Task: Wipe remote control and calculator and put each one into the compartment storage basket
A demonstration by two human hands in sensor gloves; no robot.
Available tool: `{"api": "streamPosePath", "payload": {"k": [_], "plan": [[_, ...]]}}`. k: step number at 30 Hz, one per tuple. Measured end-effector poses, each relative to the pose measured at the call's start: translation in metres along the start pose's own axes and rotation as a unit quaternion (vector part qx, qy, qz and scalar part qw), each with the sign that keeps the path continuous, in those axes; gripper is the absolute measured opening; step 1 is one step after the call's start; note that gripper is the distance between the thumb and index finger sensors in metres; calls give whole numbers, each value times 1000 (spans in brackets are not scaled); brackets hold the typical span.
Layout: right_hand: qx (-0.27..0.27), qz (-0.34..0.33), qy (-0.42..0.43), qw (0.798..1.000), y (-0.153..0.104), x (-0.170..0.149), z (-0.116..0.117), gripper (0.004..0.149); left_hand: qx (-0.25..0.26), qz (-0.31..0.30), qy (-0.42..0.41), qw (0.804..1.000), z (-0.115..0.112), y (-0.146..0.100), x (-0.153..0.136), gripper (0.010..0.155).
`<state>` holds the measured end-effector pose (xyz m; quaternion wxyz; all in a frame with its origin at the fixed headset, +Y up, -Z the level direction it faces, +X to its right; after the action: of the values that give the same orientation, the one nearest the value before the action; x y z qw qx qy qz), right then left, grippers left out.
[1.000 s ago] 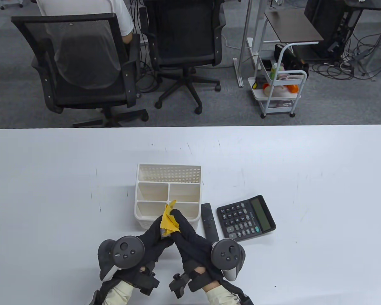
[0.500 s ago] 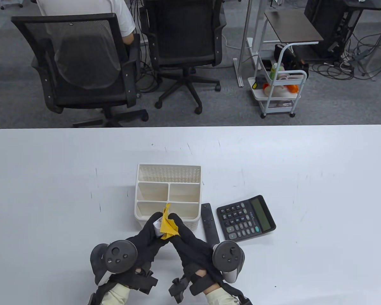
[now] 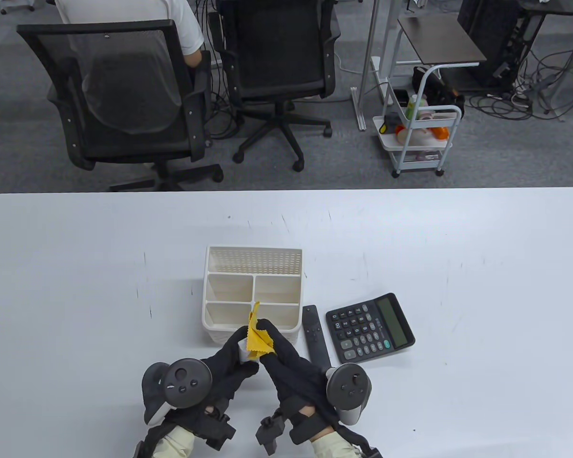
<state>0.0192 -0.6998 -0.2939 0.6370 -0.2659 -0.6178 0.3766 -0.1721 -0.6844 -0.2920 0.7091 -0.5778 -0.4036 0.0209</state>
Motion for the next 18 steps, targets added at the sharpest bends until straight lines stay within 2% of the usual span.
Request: {"api": "streamPosePath", "payload": {"k": [4, 7, 13, 18], "plan": [[8, -1, -31, 999, -1, 3, 3, 51, 12, 20, -1, 1000, 2, -2, -6, 65], [8, -10, -14, 1000, -1, 7, 5, 51, 20, 31, 10, 999, 5, -5, -9, 65], [-4, -17, 12, 1000, -1, 6, 3, 51, 17, 12, 53, 998, 4, -4, 1, 64], [8, -10, -10, 1000, -2, 5, 6, 51, 45, 30, 6, 999, 8, -7, -3, 65]]}}
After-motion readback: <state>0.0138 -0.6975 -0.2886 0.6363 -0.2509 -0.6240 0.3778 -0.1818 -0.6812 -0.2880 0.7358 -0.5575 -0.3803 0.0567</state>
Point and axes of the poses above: the tracker on the back of each hand, its own x axis roughly to the thumb side, its own y axis roughly from the wrist to the fingertips, z = x × y, the point moved 4 cm from there along y, roughly from the wrist to the fingertips, and after that the axes turned 10 degrees about -z, right-handed, at the moved point
